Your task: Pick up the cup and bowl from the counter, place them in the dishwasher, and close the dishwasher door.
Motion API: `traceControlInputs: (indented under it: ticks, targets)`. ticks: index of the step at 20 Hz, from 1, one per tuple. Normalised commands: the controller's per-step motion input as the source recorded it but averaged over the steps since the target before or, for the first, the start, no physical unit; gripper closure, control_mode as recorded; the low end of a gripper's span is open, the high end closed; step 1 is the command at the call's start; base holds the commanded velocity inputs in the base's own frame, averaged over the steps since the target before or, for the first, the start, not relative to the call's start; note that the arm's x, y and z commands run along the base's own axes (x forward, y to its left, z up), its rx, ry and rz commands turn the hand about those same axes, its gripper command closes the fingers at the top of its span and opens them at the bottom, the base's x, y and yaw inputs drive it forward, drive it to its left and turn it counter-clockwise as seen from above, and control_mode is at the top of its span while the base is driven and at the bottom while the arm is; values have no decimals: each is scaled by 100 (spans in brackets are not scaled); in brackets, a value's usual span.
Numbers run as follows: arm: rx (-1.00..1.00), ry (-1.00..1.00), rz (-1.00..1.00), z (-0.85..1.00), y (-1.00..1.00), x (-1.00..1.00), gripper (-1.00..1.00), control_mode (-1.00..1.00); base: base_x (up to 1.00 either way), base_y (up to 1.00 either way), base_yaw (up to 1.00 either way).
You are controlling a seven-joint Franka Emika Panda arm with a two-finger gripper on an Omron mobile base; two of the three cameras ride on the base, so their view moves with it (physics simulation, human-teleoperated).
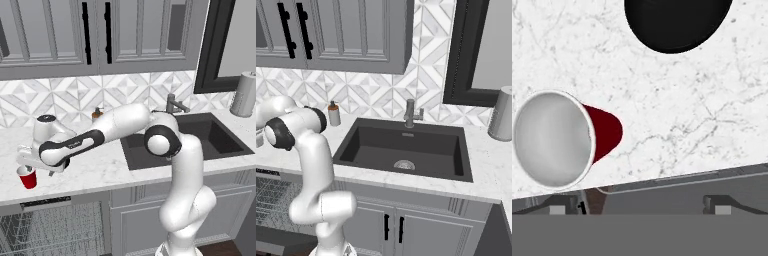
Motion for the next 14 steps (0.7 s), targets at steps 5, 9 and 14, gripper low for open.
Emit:
traceControlInputs:
  ticks: [5, 9, 14]
  targets:
    - [-2, 2, -3, -18, 33, 36, -100, -100, 0, 0, 0]
    - [-2, 11, -2, 0, 22, 34, -100, -100, 0, 0, 0]
    - [-1, 12, -3, 0, 13, 40, -100, -100, 0, 0, 0]
